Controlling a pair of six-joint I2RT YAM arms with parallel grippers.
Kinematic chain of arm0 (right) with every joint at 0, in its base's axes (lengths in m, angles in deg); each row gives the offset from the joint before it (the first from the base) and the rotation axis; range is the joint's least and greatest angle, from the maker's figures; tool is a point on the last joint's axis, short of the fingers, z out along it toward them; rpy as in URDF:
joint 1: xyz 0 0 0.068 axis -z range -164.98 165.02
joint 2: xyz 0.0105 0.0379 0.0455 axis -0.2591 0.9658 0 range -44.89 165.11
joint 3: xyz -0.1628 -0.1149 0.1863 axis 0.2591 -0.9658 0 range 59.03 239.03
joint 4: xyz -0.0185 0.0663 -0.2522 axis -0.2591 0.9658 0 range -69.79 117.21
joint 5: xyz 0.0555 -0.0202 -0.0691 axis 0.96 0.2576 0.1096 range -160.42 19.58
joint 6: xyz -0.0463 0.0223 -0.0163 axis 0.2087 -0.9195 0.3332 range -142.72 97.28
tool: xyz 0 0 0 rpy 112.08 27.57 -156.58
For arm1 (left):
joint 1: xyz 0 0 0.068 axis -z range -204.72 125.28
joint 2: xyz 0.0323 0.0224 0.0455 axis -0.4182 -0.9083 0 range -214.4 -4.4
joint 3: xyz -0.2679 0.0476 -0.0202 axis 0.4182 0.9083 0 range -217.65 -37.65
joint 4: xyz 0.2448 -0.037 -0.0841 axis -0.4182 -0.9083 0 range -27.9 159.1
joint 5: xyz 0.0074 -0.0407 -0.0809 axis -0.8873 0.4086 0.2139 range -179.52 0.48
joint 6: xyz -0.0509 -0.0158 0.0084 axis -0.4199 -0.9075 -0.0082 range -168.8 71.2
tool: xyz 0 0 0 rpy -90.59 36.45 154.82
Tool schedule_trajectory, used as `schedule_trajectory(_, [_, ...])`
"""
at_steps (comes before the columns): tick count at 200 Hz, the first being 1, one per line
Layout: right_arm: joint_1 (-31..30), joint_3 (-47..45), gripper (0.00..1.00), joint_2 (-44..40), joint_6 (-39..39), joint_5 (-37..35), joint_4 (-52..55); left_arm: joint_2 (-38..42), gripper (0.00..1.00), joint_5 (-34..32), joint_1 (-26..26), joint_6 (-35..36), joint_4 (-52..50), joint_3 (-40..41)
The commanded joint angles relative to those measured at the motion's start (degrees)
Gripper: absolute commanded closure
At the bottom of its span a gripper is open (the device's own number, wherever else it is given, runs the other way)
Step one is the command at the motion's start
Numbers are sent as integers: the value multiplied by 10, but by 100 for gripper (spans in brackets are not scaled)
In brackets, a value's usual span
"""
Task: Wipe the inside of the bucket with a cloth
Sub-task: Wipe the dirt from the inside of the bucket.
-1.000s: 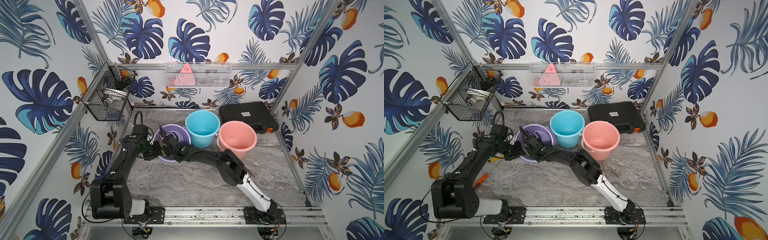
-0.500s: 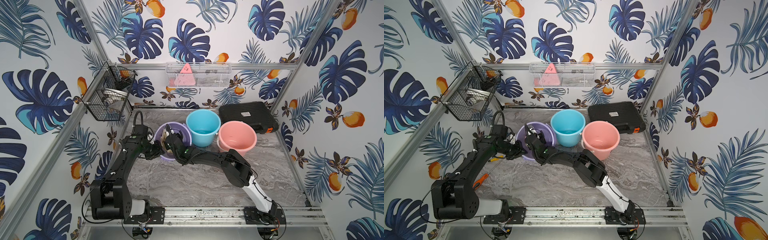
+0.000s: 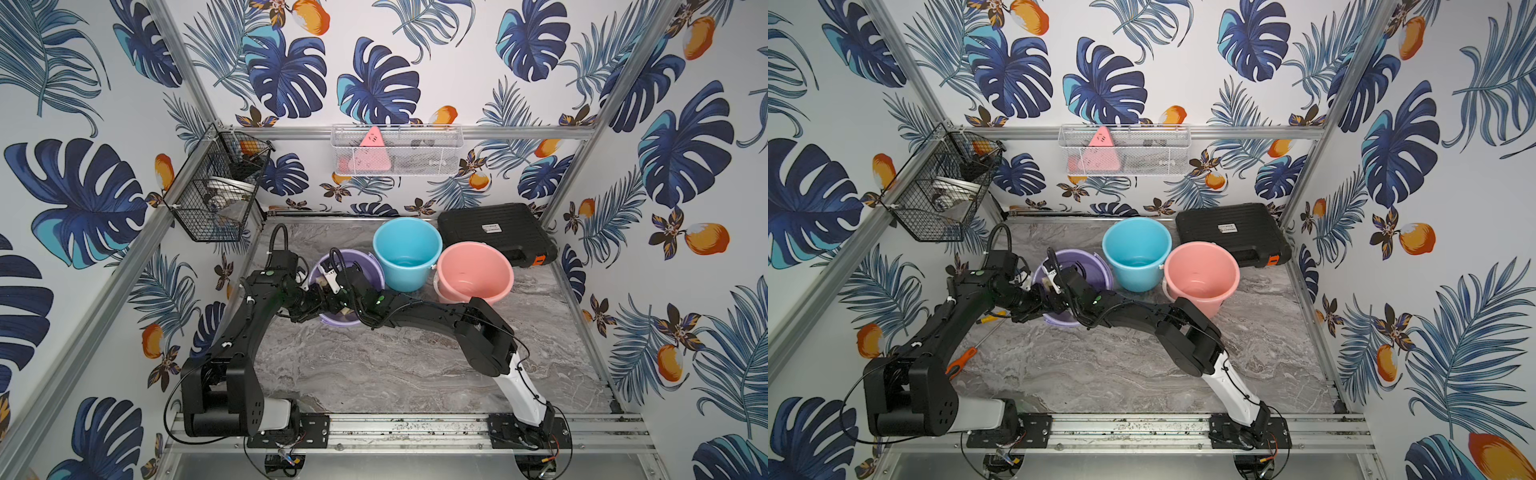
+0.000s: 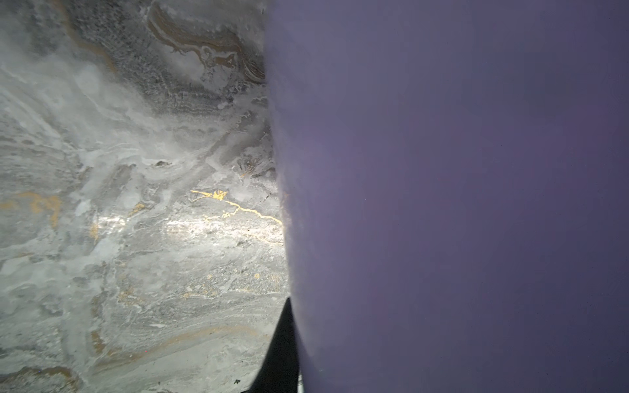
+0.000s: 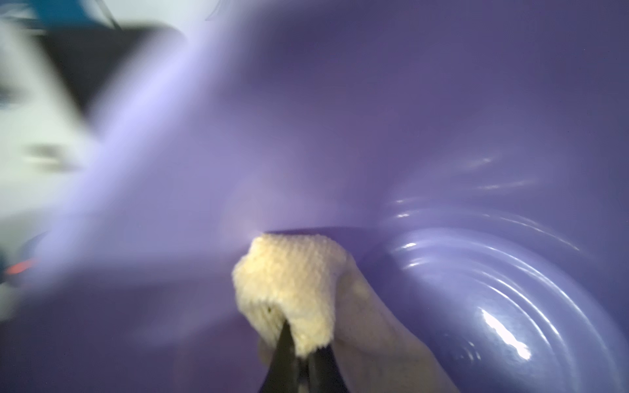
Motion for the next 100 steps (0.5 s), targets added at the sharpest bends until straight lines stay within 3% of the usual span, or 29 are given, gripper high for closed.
schedule_trajectory(1, [-1,2,100,-22,-5,8,-22,0,100,-18,1,2,1,-9])
schedule_trajectory(43, [-2,96,100,24,68,-230,-7,31,100,-70,1,-16,-8,-16])
schedule_trajectory(66, [-3,78,100,30,129,-310,-91,44,100,-111,1,-18,-17,-18])
schedule_trajectory(100, [-4,95,100,44,210,-427,-132,67,100,-169,3,-33,-10,-11])
